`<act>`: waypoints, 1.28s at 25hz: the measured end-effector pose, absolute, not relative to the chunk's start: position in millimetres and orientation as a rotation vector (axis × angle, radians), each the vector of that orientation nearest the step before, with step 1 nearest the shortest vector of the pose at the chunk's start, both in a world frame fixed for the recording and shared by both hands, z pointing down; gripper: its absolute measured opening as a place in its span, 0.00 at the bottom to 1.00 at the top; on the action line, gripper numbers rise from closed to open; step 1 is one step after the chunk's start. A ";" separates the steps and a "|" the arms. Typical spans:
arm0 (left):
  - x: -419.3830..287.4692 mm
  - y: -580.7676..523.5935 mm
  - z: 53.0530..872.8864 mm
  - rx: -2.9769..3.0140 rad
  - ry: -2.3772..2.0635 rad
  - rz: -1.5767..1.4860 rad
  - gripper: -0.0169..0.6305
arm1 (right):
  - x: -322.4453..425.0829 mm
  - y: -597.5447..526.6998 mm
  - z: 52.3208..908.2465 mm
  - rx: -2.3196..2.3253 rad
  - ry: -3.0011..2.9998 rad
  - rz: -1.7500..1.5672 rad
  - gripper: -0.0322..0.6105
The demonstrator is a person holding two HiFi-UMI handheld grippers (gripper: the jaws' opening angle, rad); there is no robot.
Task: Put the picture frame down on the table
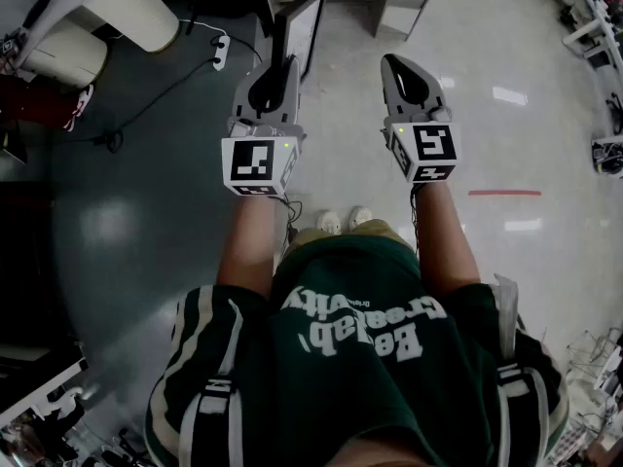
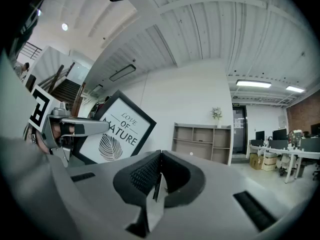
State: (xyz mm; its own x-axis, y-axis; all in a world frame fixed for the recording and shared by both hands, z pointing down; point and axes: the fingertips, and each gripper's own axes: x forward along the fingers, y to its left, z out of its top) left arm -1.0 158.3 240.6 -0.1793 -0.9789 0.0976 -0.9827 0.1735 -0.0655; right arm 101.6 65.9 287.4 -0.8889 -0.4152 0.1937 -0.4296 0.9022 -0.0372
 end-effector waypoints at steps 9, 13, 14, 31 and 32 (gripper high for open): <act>-8.0 170.6 229.9 1.978 -2.406 0.168 0.09 | 92.9 76.0 275.0 0.612 -2.926 0.117 0.10; -10.6 178.0 225.0 1.968 -2.412 0.124 0.09 | 92.0 82.4 272.4 0.601 -2.931 0.127 0.10; -10.9 180.0 224.5 1.963 -2.414 0.117 0.09 | 92.4 84.2 271.9 0.598 -2.932 0.128 0.10; -19.6 171.2 228.8 1.992 -2.399 0.112 0.09 | 95.6 76.8 276.5 0.624 -2.942 0.144 0.11; -21.1 164.8 231.1 1.994 -2.395 0.116 0.09 | 94.8 70.7 278.6 0.629 -2.941 0.146 0.11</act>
State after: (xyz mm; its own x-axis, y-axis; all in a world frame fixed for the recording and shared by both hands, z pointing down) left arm -21.1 164.8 231.1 -0.1824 -0.9811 0.0650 -0.9828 0.1799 -0.0423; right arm 94.8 70.7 278.6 -0.9045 -0.4001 0.1476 -0.4128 0.9084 -0.0670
